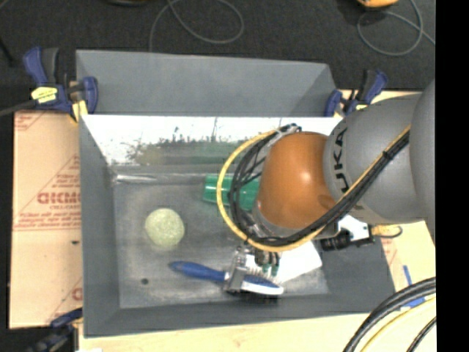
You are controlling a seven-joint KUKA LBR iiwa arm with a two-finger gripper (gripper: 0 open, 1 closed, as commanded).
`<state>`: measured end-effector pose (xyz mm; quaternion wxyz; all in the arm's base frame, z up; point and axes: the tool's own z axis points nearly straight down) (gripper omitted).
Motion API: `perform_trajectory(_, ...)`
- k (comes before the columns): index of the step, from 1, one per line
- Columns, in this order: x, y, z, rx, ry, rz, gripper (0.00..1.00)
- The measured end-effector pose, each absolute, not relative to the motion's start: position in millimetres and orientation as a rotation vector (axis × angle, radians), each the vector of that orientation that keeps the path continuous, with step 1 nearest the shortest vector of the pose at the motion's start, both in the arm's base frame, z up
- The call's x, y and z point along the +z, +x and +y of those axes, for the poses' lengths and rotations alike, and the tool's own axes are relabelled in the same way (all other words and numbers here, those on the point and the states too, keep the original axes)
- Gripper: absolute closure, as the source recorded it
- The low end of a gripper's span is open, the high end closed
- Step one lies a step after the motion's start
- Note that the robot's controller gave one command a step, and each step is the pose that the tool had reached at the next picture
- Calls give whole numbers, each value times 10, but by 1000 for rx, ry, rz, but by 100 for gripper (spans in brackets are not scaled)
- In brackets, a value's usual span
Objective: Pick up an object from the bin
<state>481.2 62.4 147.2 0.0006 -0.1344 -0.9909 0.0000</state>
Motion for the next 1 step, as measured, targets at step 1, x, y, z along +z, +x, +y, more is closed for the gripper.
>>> perform_trajectory(1,1138,4788,709,-1,-541,-3097,0)
